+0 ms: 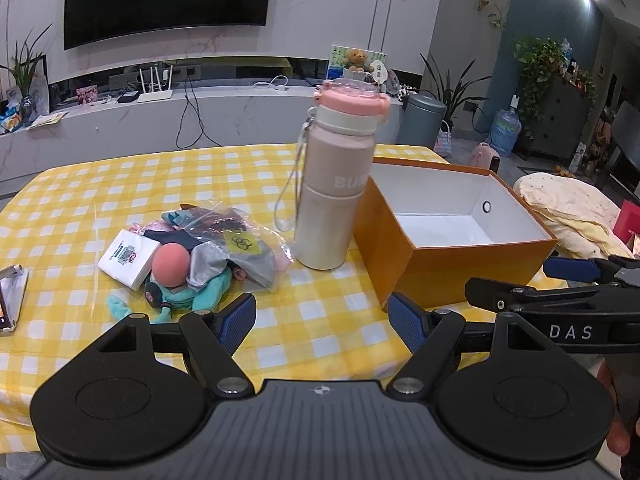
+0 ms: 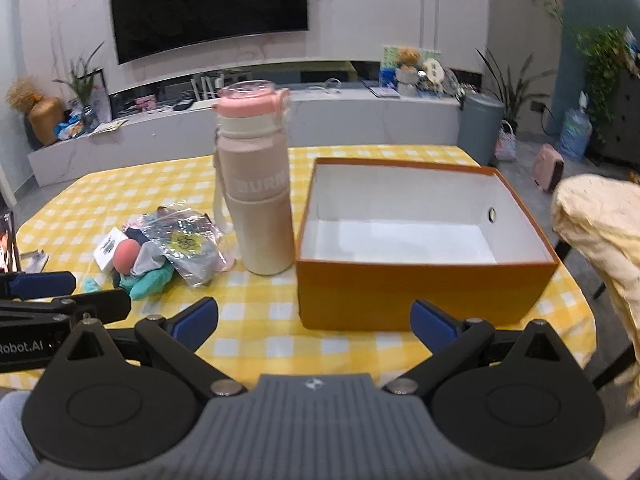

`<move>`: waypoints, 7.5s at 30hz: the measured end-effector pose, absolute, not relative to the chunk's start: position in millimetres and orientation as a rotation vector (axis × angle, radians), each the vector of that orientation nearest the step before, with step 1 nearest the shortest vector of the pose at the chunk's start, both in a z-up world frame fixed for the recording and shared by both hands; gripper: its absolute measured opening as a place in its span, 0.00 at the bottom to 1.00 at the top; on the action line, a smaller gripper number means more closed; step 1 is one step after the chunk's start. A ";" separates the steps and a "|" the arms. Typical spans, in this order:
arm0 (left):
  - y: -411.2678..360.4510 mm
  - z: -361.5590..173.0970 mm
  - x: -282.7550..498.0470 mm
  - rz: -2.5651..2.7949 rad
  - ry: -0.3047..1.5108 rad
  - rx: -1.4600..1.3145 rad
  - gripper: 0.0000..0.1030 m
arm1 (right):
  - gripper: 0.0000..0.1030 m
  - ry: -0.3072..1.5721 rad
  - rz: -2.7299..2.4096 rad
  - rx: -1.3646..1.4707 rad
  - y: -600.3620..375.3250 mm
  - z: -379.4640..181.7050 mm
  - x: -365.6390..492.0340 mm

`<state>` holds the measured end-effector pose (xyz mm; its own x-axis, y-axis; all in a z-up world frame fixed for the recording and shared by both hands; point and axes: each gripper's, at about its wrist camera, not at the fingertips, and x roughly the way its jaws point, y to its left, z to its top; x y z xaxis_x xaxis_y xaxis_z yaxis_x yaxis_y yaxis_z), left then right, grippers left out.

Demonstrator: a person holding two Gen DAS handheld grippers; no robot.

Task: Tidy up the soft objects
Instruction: 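Reach the right gripper to the clear plastic bag and close on it, then lift the clear plastic bag with the right gripper toward the orange box, then lower the bag into the box and open the right gripper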

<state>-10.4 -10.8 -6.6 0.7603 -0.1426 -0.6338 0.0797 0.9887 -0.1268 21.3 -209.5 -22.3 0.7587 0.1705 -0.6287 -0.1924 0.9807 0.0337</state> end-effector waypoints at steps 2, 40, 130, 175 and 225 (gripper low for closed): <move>-4.9 -9.4 -8.4 -0.117 0.695 -0.096 0.84 | 0.97 0.668 0.227 -0.063 -202.6 -25.2 24.6; 95.9 -95.4 84.4 -0.028 0.857 -0.265 0.76 | 0.21 0.797 0.563 -0.366 -42.6 -138.5 186.2; 69.0 -82.6 102.6 0.005 0.768 -0.180 0.02 | 0.00 0.763 0.573 -0.324 -59.3 -132.8 165.6; -108.9 62.1 82.3 -0.333 0.426 -0.036 0.02 | 0.00 0.482 0.309 0.035 -279.1 13.7 80.9; -147.8 -27.8 153.2 -0.302 0.785 0.113 0.74 | 0.53 0.979 0.198 0.074 -312.1 -83.2 199.1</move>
<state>153.2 -147.8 -27.8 0.6672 -0.2257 -0.7099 0.3093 0.9509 -0.0115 199.1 -312.1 -83.2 0.5418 0.1999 -0.8164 -0.1337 0.9794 0.1511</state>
